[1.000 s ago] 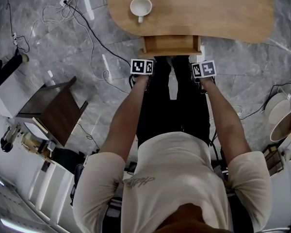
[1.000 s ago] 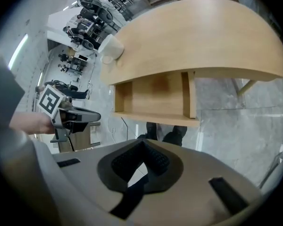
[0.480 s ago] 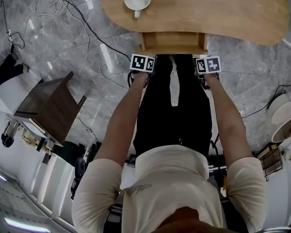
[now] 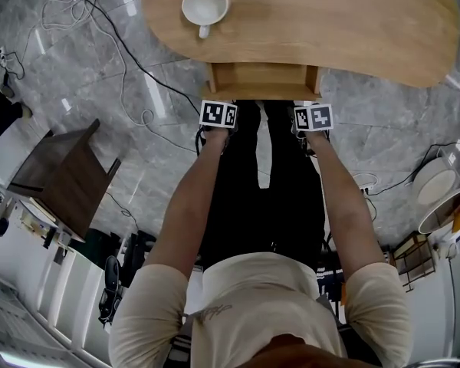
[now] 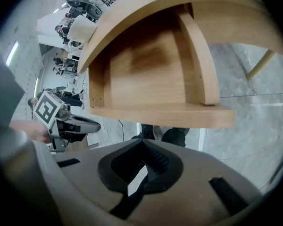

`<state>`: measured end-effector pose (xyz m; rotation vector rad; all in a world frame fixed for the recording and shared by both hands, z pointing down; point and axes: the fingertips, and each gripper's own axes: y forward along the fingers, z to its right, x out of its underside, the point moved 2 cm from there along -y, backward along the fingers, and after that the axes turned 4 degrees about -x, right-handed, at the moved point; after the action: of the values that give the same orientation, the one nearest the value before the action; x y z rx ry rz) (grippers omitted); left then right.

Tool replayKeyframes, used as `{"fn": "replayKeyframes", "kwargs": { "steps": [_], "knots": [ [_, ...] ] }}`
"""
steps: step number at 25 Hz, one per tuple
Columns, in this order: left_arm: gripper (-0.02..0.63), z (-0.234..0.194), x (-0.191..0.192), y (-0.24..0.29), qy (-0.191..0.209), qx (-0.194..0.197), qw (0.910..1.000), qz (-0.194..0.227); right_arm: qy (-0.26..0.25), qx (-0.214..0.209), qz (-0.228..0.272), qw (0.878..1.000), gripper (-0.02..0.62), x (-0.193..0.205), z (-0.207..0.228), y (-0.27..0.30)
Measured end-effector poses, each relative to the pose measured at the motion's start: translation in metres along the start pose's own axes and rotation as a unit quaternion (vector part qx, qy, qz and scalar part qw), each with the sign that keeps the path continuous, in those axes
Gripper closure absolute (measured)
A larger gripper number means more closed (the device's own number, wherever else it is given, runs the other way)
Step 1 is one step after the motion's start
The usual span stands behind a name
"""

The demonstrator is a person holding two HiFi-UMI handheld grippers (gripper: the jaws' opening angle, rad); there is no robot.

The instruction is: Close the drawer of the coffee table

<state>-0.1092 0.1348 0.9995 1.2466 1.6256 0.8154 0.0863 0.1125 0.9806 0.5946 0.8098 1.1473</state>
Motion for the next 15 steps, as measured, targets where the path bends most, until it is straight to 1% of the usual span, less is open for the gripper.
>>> {"fn": "replayKeyframes", "kwargs": {
  "steps": [5,7,12,15],
  "knots": [
    [0.601,-0.007,-0.004,0.014,-0.001,0.003,1.0000,0.002,0.041,-0.010,0.020,0.999,0.601,-0.003,0.007,0.021],
    [0.601,-0.010,-0.008,0.017,-0.004,0.001,0.9999,0.010,0.042,-0.015,0.036,0.998,0.601,-0.004,0.008,0.024],
    [0.601,-0.006,-0.021,0.020,0.003,-0.001,0.9993,0.038,0.026,-0.017,0.104,0.994,0.601,-0.016,0.014,0.016],
    [0.601,-0.005,-0.023,0.020,-0.005,0.000,0.9993,0.038,0.030,-0.011,0.114,0.993,0.601,-0.022,0.018,0.011]
  ]
}}
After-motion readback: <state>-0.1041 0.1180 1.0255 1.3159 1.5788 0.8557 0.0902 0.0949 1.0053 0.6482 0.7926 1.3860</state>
